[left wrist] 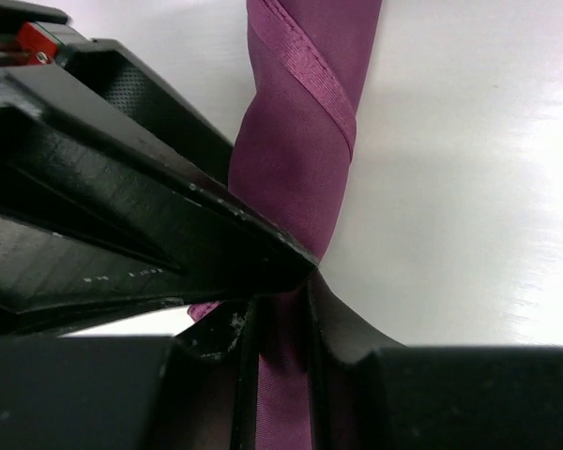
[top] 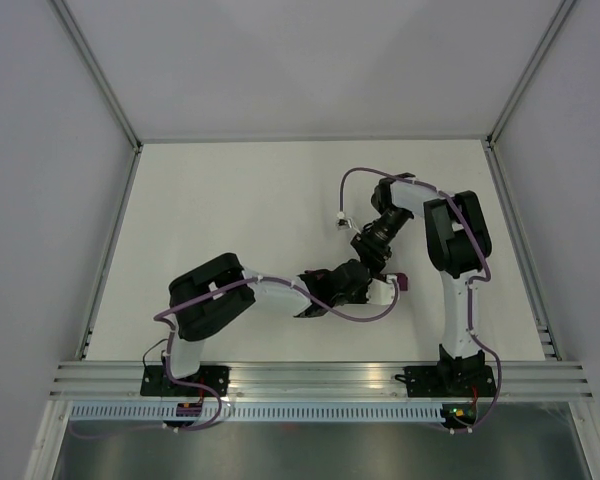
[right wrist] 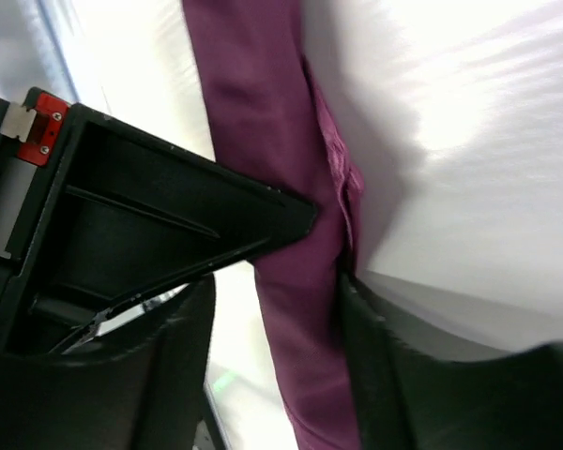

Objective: Fold the napkin, place the utensils inside, and roll it up
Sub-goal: Roll the napkin with the utensil

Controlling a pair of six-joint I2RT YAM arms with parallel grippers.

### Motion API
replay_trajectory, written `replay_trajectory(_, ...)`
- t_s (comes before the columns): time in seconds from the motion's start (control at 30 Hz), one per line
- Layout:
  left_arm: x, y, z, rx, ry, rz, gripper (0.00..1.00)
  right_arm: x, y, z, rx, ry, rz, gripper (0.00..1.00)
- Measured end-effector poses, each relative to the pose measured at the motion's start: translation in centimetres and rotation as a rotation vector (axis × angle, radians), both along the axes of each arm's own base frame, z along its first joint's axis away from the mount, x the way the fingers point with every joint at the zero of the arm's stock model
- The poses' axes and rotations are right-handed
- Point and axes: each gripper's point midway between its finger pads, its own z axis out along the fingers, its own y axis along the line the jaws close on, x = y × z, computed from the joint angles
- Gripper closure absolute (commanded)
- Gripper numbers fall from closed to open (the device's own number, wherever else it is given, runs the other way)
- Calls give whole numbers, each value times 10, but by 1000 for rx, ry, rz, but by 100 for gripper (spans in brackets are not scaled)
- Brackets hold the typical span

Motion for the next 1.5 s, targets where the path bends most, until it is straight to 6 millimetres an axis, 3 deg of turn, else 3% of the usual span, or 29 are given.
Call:
replay_trajectory(0.07,5,-1,1,-2,20,5,98,10,-4,2,-5,-51,-10,34)
replay_trajectory(0.27,20,-2,1,-25,140,36,98,80,-12,22,10,-289,-159,32)
replay_trajectory(0.43,37,-1,1,-44,257,110,98,142,-46,59,18,-442,-391,33)
replay_trajectory(0.57,55,-4,1,-62,336,185,98,162,-74,68,-6,-460,-532,33)
replay_trajectory(0.73,75,-11,1,-110,443,296,98,163,-88,60,-50,-407,-641,33)
replay_trajectory(0.97,88,-16,2,-202,631,434,98,156,-97,49,-118,-342,-727,33)
replay_trajectory(1.23,92,-23,3,-276,798,562,98,144,-96,50,-138,-300,-777,33)
replay_trajectory(1.5,92,-29,3,-325,866,644,98,131,-88,35,-153,-221,-814,33)
